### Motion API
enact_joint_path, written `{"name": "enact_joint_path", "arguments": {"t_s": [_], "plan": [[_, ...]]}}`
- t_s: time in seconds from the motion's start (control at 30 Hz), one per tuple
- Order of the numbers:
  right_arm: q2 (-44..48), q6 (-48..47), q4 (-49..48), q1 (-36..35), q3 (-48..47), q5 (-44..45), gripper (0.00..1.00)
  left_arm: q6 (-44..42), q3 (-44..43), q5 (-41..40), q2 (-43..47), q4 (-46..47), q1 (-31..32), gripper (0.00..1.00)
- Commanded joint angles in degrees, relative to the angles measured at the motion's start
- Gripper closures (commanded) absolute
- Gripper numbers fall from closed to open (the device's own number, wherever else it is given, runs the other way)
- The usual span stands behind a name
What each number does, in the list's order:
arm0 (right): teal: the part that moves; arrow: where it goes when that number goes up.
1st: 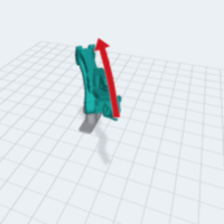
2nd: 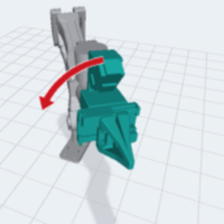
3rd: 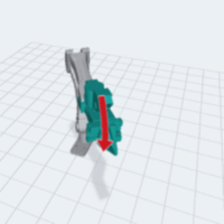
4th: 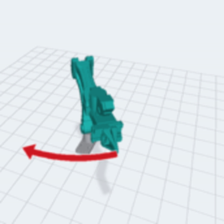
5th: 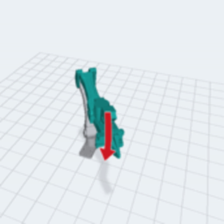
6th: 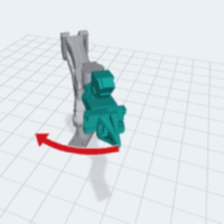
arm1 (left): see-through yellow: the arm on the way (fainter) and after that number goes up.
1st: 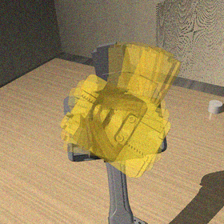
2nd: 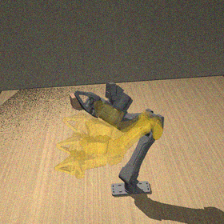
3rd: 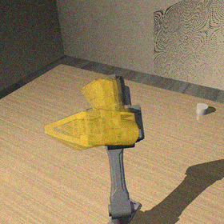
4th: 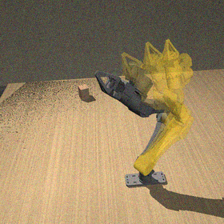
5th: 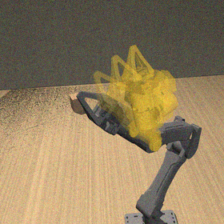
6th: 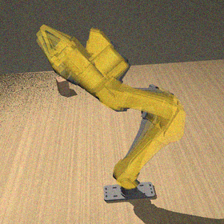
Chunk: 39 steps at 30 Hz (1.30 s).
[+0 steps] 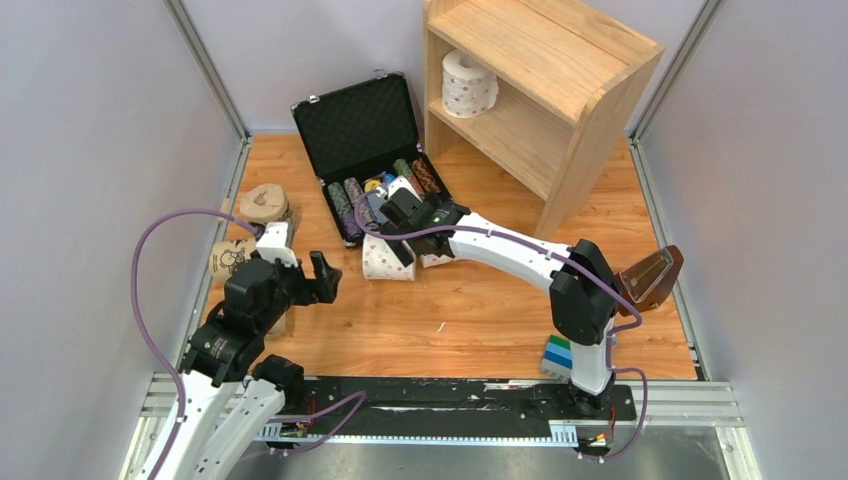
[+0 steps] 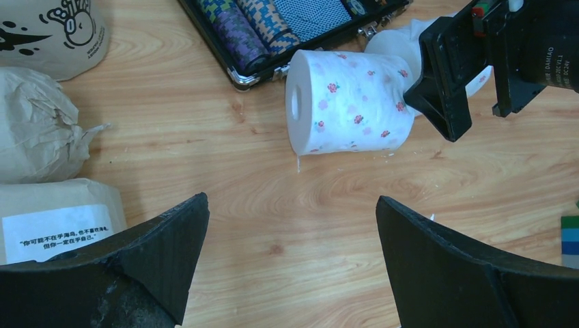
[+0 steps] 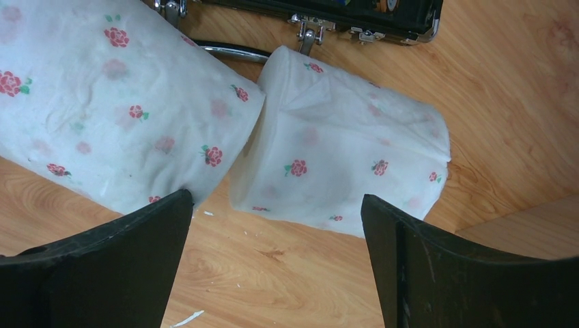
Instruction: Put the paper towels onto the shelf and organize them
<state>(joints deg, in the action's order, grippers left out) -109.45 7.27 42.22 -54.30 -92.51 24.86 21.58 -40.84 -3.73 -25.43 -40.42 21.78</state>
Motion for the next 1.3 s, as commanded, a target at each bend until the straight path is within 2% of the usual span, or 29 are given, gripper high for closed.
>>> {"name": "enact_joint_path", "arguments": {"t_s": [0.0,0.33,0.57,0.73,1.03,1.27], "plan": [[-2.41,-1.48,-0.2,-0.03,-3.27,-0.01,0.03,-0.57,-0.98,-2.51,-0.61,2.18,0.19,0.0],[-4.03,-1.39,0.59,-0.31,-3.12,1.36,0.08,-7.28,-3.9,-10.39,-3.23,6.01,0.19,0.0],[2.04,-1.39,4.89,-1.87,-5.61,-0.88,0.06,-7.97,-1.61,-12.99,-0.61,6.48,0.19,0.0],[4.01,-2.57,5.25,-1.56,-3.26,5.68,0.04,-6.87,-2.14,-14.0,-0.33,5.62,0.19,0.0],[-0.24,-2.15,4.73,-0.37,-2.52,6.45,0.05,-1.73,-4.23,-12.68,2.35,0.86,0.19,0.0],[-5.79,-2.0,3.2,-0.37,-6.59,6.33,0.05,1.68,-2.22,-12.48,6.26,-1.9,0.19,0.0]]}}
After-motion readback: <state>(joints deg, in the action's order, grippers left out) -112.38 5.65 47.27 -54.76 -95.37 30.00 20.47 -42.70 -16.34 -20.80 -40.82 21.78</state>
